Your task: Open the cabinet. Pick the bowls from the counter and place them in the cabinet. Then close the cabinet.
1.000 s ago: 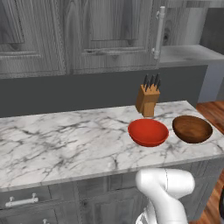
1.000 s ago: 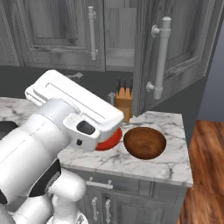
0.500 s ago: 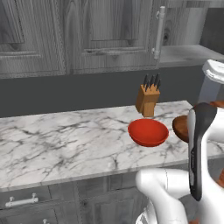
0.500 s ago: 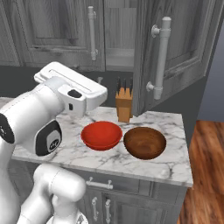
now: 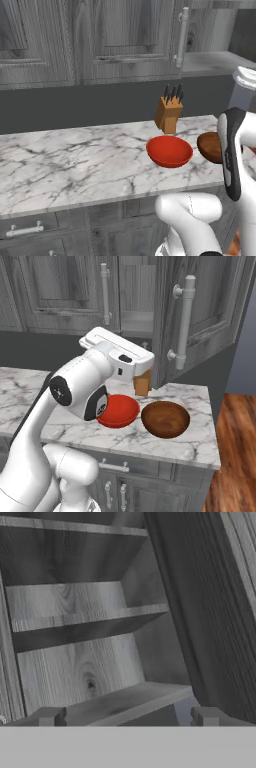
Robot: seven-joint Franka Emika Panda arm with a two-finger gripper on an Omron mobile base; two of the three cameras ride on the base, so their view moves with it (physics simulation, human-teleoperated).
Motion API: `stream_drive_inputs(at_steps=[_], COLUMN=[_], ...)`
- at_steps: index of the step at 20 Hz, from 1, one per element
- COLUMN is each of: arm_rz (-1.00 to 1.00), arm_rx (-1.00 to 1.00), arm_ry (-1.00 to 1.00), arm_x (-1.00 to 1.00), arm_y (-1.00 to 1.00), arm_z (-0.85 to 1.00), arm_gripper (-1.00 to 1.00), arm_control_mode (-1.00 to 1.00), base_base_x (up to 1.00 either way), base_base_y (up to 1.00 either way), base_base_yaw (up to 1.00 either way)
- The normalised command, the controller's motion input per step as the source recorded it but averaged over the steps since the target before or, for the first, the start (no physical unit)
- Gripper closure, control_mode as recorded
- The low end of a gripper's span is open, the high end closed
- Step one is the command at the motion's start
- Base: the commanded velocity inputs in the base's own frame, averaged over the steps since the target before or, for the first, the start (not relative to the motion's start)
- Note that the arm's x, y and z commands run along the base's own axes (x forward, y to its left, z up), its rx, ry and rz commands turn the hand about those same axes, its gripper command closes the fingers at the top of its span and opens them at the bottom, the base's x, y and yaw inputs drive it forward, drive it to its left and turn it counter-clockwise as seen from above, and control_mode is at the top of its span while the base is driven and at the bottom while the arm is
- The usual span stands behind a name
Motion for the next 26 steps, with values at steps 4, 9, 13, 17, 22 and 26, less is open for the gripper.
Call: stream_drive_inputs(at_steps=[4, 9, 13, 17, 22, 26], arm_rz=[0.01, 0.02, 0.0, 0.0, 0.02, 0.07], arm_rx=[0.0, 0.0, 0.01, 0.06, -0.01, -0.08], arm_ry=[0.01, 0.0, 0.01, 0.01, -0.03, -0.07], arm_x=[0.59, 0.42, 0.24, 0.45, -0.07, -0.65], arm_y=[-0.28, -0.51, -0.93, -1.0, -0.26, 0.56], arm_z=[-0.32, -0.11, -0.07, -0.32, -0.11, -0.04], arm_gripper=[-1.0, -1.0, -1.0, -1.0, -1.0, -1.0], arm_control_mode=[-1.0, -1.0, -1.0, -1.0, -1.0, -1.0], base_base_x=[0.0, 0.0, 0.0, 0.0, 0.0, 0.0], base_base_y=[0.0, 0.0, 0.0, 0.0, 0.0, 0.0], base_base_yaw=[0.0, 0.0, 0.0, 0.0, 0.0, 0.0])
